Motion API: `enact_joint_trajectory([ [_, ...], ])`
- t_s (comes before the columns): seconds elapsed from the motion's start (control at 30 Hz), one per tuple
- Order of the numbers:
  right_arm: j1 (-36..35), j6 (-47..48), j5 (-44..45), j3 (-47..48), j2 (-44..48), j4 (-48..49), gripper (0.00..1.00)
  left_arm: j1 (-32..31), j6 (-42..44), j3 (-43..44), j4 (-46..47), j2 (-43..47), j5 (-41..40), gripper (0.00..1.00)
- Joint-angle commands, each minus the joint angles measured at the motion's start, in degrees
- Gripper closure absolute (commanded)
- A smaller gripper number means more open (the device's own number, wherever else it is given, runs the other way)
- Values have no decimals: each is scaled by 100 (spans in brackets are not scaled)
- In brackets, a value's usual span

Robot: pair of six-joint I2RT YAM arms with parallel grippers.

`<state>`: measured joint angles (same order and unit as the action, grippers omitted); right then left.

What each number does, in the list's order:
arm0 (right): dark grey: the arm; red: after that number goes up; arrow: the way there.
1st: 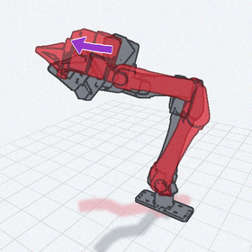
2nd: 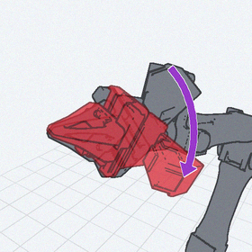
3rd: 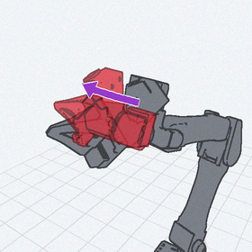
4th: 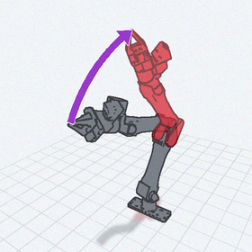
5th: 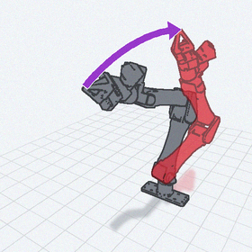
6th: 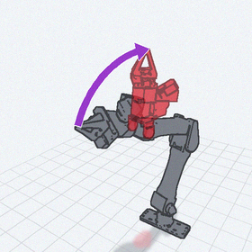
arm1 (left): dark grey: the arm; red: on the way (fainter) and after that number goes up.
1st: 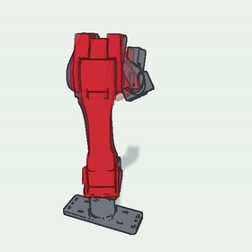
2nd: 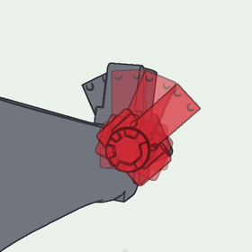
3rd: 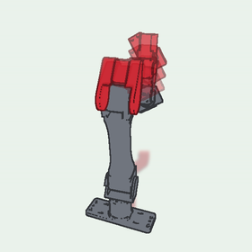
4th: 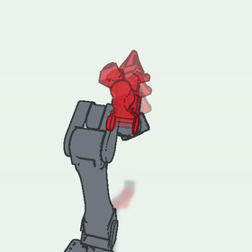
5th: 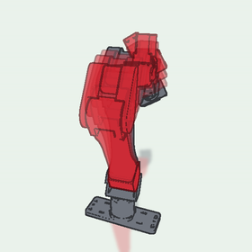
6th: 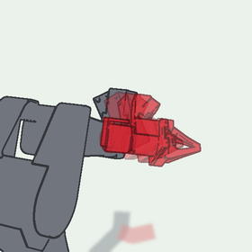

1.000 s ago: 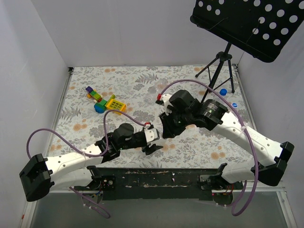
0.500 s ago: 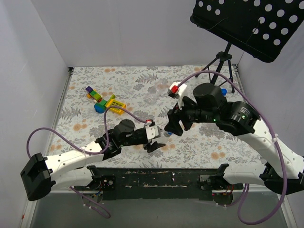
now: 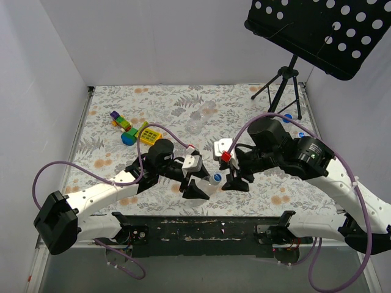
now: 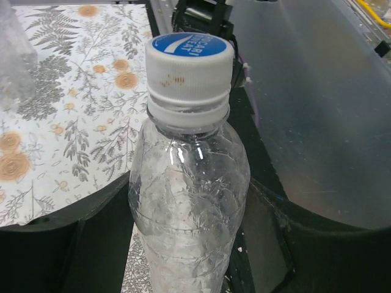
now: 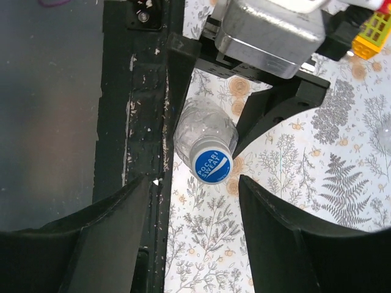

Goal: Screw on the bottle caps
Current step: Screw the bottle cap onto the plastic bottle.

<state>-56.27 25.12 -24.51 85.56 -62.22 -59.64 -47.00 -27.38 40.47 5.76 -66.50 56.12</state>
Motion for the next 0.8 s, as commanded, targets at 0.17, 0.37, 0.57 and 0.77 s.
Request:
enact_joint_trajectory([
  [0.17, -16, 985, -686, 180, -335, -171, 35, 16, 101, 207, -163, 137, 611, 99],
  [0.37, -16, 1135, -959, 277, -616, -355, 41, 7, 118, 198, -163, 216, 593, 100],
  [0.57, -16, 1118, -1003, 277, -739, -391, 51, 16, 127, 207, -172, 287, 585, 100],
  [0.77, -16, 346, -775, 128, -792, -58, 71, 16, 84, 76, 39, 480, -344, 98],
])
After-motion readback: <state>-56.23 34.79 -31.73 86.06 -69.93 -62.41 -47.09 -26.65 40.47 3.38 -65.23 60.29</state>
